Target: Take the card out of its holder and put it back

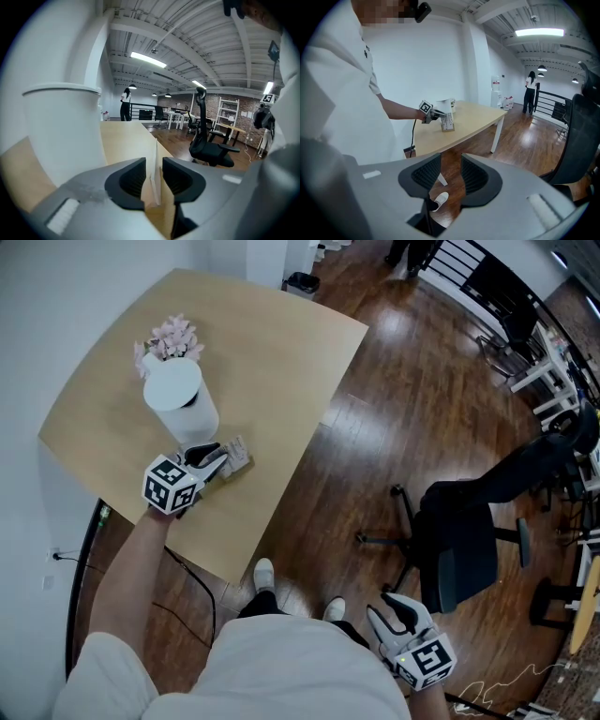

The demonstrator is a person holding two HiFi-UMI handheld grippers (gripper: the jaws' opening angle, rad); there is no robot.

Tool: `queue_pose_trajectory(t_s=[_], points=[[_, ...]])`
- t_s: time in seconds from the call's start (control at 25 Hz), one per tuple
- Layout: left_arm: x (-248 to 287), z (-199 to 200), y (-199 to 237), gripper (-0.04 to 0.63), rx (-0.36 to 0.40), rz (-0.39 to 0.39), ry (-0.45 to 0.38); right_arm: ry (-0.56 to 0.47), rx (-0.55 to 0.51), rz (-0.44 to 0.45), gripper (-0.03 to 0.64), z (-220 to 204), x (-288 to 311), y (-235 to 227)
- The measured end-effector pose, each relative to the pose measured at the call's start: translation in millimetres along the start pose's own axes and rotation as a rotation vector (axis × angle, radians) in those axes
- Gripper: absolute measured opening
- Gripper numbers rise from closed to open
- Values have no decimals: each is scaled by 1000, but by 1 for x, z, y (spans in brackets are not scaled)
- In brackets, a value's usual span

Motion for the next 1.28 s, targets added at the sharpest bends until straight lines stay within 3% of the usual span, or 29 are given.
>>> queue_pose_trajectory(t_s=[0.2, 0.36, 0.6, 0.92, 1.12, 1.28], points=[[-27, 11, -15, 143, -17, 120, -53, -24, -25, 54, 138, -9, -2, -14], [-61, 15, -55, 143, -25, 228, -83, -50, -119, 150, 138, -12, -1, -29], [-107, 10, -175, 143, -69, 369, -179, -132, -225, 276, 138, -9, -18, -66], [-119, -26, -381, 138, -169, 522, -249, -189, -358, 443, 138, -44, -58, -103], [-95, -54, -501, 132, -257, 540, -260, -177, -388, 520, 138, -76, -88, -112], [-64, -62, -560, 132, -298, 499, -242, -163, -420, 553, 137, -97, -108, -113]])
Point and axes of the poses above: the fingertips, and each gripper's own axes: x forward along the fingers, y to its left, z out of its top, the point moved 8 cm from there along -x, backward along the fingers, and after that the axes turned 9 degrees about -z, right-handed, at the moved point
